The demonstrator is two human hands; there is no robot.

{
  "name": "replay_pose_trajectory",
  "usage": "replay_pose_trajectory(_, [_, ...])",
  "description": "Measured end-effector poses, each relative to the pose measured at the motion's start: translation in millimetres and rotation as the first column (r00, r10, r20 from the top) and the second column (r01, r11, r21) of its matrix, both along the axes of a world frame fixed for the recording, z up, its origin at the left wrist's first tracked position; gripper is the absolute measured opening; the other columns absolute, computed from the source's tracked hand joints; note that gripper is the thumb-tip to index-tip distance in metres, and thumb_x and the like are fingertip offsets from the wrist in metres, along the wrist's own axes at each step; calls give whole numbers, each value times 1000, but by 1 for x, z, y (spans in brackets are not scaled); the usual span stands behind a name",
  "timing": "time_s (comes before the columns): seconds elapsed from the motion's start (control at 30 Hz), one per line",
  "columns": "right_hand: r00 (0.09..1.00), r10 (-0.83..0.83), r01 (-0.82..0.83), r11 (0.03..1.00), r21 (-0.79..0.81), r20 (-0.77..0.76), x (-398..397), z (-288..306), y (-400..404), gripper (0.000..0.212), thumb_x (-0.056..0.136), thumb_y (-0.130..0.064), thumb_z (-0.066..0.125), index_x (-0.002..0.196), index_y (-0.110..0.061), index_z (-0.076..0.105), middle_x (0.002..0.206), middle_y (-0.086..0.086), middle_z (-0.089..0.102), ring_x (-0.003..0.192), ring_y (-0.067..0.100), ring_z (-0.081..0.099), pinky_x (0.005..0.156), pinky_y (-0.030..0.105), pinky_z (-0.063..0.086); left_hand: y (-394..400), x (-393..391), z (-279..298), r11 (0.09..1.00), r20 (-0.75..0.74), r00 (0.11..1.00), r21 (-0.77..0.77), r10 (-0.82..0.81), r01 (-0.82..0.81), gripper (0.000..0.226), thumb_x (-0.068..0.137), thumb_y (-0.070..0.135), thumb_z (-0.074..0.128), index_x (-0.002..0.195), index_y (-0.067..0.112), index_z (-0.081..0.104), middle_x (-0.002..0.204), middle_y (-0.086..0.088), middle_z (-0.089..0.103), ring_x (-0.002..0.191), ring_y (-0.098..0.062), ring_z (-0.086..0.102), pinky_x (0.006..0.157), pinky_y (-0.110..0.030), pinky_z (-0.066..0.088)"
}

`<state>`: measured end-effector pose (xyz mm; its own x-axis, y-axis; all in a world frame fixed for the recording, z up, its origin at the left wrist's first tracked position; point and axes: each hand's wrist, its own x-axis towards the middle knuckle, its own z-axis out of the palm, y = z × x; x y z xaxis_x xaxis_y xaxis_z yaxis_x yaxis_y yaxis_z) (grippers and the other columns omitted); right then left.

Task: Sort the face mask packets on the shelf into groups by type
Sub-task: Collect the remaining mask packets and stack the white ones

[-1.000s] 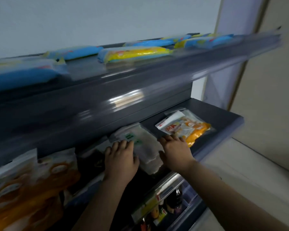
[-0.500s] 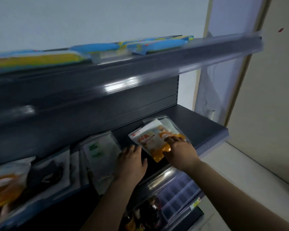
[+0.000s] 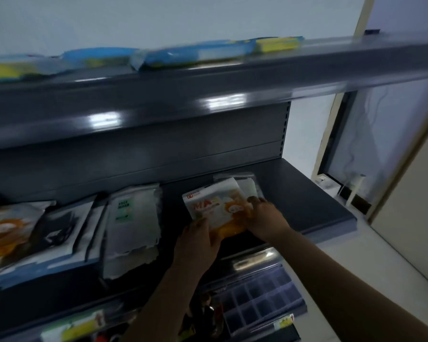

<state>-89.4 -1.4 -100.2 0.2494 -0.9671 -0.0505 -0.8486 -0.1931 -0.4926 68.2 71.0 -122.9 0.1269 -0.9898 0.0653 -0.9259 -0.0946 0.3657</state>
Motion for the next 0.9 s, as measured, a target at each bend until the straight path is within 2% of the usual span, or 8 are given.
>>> replay_pose_trajectory(0.13, [977,-92,68,990,126,194,-3,-4,-20,58,82,-35,69,129,-10,46,124,14,57,111,30,57,92,38,50,-15,-3,-4,1000,-121,992,9,25,-24,56,93,40,48,142,17,33,142,-4,40,125,-23,45,101,-35,42])
replay_pose_trajectory(0.27, [850,-285,185,949,255,443,-10,-5,-41,71,68,-15,83,129,-5,48,120,13,61,109,29,60,93,42,51,-31,-3,-5,999,-173,984,-15,34,-37,54,93,37,49,142,17,35,141,-4,40,126,-23,43,103,-36,40])
replay_pose_trajectory(0.37, [733,-369,222,924,312,571,-18,-2,-57,62,66,-8,82,122,0,55,109,14,65,97,30,64,86,44,55,-42,-4,-2,997,-254,967,-67,28,-46,48,94,34,50,137,15,41,134,-5,45,121,-21,47,99,-31,42])
replay_pose_trajectory(0.47, [611,-388,152,913,379,690,-22,-2,-71,50,72,-4,77,118,5,58,105,19,66,92,34,66,84,45,55,-57,-5,0,995,-275,962,-93,10,-37,44,93,33,52,133,13,46,131,-5,48,119,-20,49,97,-29,42])
replay_pose_trajectory(0.53, [557,-395,132,910,392,731,-23,-6,-79,41,72,-5,78,110,1,61,100,16,68,87,32,68,83,47,56,-67,-6,1,995,-272,962,-100,-9,-19,42,93,32,54,129,13,48,129,-4,48,117,-19,50,93,-25,40])
replay_pose_trajectory(0.63, [511,-383,64,910,410,770,-28,-13,-89,45,73,-8,78,113,1,61,104,18,69,92,34,69,85,52,55,-79,-12,3,994,-279,960,-107,-16,-15,41,91,29,57,128,12,50,129,-3,48,116,-17,51,89,-20,37])
replay_pose_trajectory(0.8, [530,-282,-13,940,340,800,-43,-18,-101,53,71,-10,80,118,-6,55,110,15,68,98,32,67,84,49,56,-87,-30,6,993,-302,953,-119,-28,-8,43,91,27,57,132,15,48,133,-1,47,117,-14,50,92,-20,40])
replay_pose_trajectory(0.9, [476,-303,22,943,333,826,-62,-16,-111,47,75,-7,76,117,-7,55,109,13,67,98,31,66,87,51,54,-92,-36,3,993,-197,979,-92,58,-78,45,91,40,52,131,18,48,131,-1,51,117,-19,51,95,-29,43])
